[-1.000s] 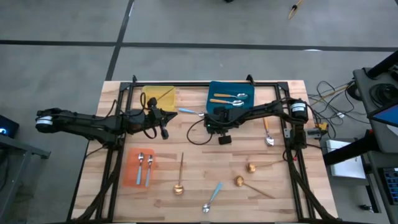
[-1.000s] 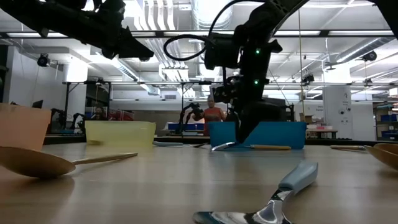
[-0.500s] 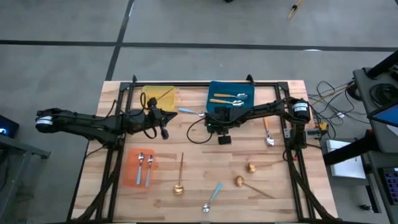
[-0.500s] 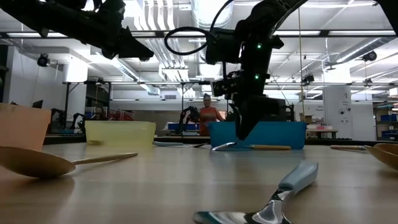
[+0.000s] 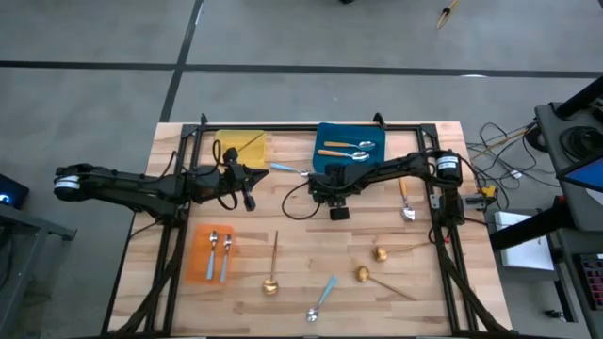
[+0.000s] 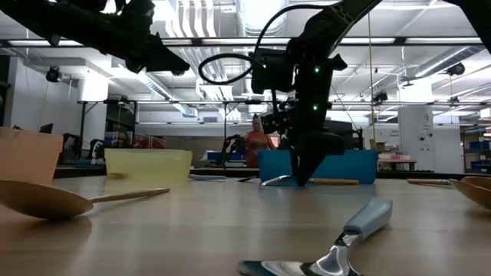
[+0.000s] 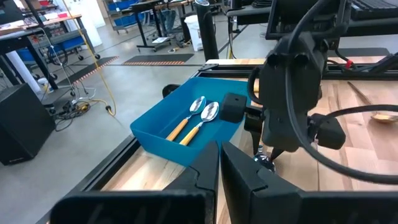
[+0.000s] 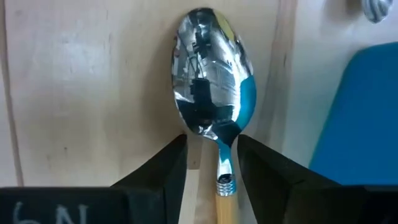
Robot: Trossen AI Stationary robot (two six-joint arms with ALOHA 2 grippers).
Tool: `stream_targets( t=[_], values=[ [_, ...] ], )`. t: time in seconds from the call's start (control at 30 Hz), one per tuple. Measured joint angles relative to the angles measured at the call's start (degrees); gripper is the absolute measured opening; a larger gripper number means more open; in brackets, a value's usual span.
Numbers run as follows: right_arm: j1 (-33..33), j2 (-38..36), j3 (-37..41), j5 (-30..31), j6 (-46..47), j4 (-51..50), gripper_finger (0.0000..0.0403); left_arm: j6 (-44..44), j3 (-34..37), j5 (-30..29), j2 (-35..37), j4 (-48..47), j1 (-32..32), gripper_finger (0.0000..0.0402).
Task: Sort silverware by color (type)
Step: Put the orange spoon into the blue bin
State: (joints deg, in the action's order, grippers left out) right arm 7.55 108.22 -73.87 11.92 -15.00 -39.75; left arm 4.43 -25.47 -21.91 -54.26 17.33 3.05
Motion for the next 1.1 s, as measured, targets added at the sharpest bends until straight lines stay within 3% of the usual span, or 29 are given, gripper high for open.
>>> stream_targets(
  t=[0.2,0.5,0.77,0.93,1.1],
  values=[
    [0.0,1.0,-0.1,-0.7,-0.5,0.2,0.0115,0.0,0.0,0.0,0.0,0.0,0.0,0.0],
    [0.0,0.9,0.0,-3.6,0.0,0.9,0.0018,0.0,0.0,0.0,0.0,0.1,0.0,0.0],
    [-0.2,-1.0,0.1,-7.5,-1.0,1.2,0.0013,-2.2,0.0,0.2,0.0,0.2,0.0,0.0],
    [-0.2,-4.2,0.8,-14.7,-2.8,2.7,0.0008,-5.8,0.0,4.4,0.0,1.1,0.0,0.0],
    [-0.9,-9.3,4.5,-20.1,-4.2,10.3,0.0008,-8.6,0.0,8.3,-0.4,3.1,-0.3,0.0]
  ],
)
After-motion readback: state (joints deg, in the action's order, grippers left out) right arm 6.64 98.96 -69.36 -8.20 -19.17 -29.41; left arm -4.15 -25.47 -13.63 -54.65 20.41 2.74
